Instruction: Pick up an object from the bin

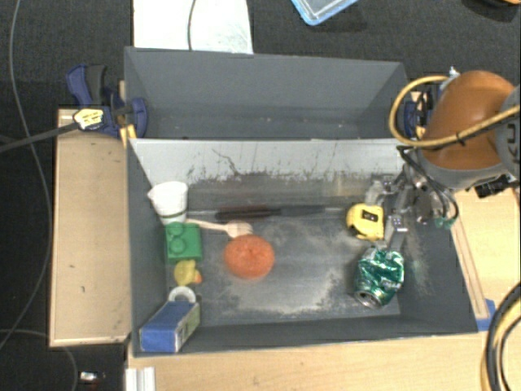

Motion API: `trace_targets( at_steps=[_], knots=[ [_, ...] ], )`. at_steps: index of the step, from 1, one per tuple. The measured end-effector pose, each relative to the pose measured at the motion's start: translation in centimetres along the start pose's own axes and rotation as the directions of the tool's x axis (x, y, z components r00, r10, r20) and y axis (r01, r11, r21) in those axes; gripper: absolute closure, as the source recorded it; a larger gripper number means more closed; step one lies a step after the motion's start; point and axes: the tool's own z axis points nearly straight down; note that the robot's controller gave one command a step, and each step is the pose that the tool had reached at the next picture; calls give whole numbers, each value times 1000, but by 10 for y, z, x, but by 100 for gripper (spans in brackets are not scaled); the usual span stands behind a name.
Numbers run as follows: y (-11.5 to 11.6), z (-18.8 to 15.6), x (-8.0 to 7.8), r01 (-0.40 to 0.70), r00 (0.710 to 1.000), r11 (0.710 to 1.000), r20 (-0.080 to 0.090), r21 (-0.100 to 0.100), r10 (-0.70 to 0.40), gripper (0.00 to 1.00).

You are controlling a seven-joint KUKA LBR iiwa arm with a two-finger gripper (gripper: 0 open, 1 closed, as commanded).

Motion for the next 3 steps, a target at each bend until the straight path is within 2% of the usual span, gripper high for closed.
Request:
trace_targets(
  at_steps=[1,2,3],
  knots=[
    [0,-5,-2,3,1000,1000,8,1,-3,0],
    [-14,32,-7,177,984,984,16,6,-177,0],
    [-38,77,28,310,950,951,22,2,-310,0]
  ],
)
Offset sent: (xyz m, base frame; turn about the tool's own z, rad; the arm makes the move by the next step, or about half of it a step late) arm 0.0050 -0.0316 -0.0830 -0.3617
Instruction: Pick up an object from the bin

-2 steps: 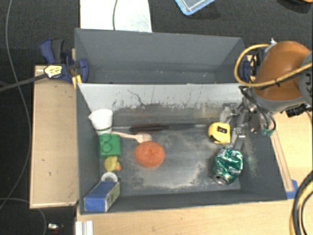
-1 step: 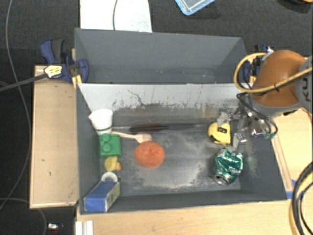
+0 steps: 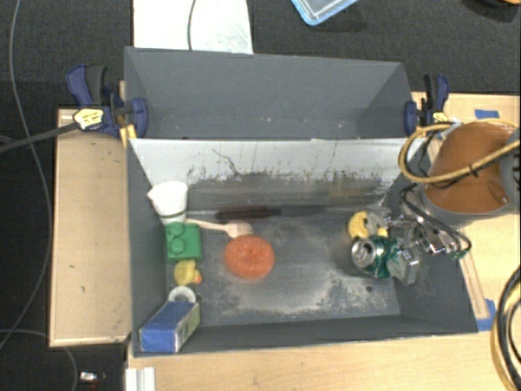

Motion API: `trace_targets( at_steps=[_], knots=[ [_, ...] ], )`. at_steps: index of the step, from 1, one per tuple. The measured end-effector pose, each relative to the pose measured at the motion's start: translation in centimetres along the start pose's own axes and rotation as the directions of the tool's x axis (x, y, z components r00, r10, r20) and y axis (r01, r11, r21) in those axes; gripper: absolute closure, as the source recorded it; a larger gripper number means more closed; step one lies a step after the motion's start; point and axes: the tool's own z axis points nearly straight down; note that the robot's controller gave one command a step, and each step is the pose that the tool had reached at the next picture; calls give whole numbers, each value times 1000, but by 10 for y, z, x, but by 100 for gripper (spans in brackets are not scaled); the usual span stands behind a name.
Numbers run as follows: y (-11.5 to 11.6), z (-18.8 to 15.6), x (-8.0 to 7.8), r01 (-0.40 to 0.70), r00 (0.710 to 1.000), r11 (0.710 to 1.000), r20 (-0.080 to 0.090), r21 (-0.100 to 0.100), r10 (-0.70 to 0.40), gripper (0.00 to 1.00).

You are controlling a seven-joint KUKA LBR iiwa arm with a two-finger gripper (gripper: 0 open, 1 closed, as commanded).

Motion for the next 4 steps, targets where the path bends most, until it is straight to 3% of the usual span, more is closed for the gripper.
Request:
trace_targets(
  at_steps=[1,2,4],
  knots=[
    [-5,0,2,230,973,973,3,10,-230,100],
    [-5,0,2,231,973,973,3,10,-231,100],
    [-12,2,-33,252,968,968,9,16,-252,100]
  ],
)
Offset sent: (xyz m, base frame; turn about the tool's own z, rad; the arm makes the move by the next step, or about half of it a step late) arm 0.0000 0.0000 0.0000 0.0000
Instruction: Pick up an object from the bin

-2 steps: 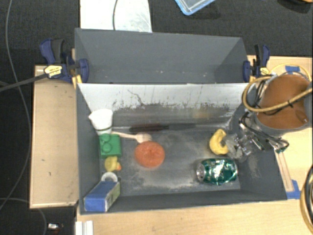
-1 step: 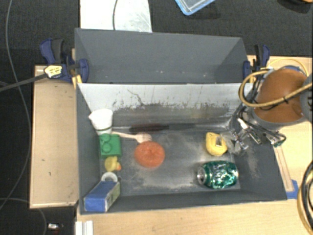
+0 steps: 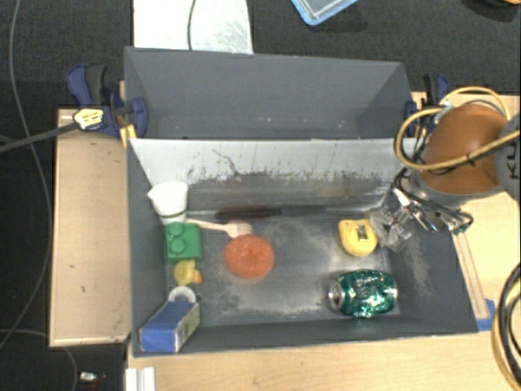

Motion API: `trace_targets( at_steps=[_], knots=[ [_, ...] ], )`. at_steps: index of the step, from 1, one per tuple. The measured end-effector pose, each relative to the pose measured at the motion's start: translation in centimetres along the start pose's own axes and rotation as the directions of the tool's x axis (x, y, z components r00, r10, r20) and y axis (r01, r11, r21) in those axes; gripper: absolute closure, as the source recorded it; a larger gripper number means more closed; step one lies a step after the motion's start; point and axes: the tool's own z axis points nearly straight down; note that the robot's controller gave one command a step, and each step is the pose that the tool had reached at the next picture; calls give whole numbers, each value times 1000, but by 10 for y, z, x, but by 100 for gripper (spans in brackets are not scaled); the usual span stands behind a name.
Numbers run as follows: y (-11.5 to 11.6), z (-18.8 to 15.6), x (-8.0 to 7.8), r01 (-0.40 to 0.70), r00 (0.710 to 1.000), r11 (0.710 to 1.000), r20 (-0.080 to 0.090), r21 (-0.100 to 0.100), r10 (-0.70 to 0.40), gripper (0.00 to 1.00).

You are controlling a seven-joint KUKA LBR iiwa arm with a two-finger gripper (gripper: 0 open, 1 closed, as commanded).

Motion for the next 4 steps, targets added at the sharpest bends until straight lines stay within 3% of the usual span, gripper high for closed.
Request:
trace_targets(
  at_steps=[1,3,4],
  knots=[
    [4,-2,6,155,988,988,11,11,-155,100],
    [20,-5,-1,96,995,995,9,14,-96,100],
    [13,-4,6,331,943,943,13,21,-332,100]
  ],
)
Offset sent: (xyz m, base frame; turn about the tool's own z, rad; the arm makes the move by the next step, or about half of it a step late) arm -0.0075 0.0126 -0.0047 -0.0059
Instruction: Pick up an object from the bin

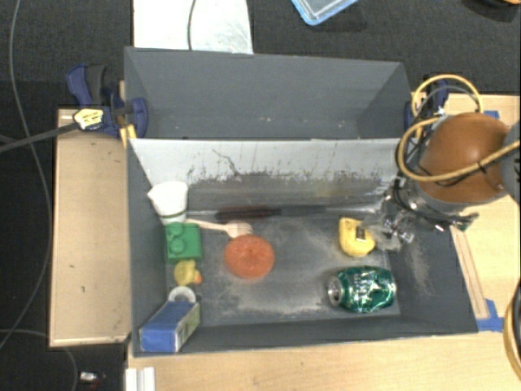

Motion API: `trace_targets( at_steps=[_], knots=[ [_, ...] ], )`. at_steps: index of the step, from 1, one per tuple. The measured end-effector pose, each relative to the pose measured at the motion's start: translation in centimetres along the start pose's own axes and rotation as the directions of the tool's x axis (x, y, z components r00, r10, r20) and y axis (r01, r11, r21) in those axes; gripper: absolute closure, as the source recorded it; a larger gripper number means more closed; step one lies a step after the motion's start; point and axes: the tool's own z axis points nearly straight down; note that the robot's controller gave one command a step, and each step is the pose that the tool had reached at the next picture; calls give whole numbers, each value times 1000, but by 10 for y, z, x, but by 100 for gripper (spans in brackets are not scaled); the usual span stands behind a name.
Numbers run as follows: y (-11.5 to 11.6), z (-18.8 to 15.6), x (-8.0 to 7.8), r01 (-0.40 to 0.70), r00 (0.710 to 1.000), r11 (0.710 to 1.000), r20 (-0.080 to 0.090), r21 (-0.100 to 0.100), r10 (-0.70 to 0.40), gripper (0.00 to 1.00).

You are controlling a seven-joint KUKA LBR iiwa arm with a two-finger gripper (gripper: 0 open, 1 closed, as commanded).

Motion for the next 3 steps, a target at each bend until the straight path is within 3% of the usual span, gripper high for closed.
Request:
trace_targets(
  at_steps=[1,2,3],
  knots=[
    [22,1,-8,-233,972,972,4,10,233,100],
    [17,2,-5,-138,990,990,11,11,137,100],
    [29,5,6,-198,980,980,6,12,198,100]
  ],
)
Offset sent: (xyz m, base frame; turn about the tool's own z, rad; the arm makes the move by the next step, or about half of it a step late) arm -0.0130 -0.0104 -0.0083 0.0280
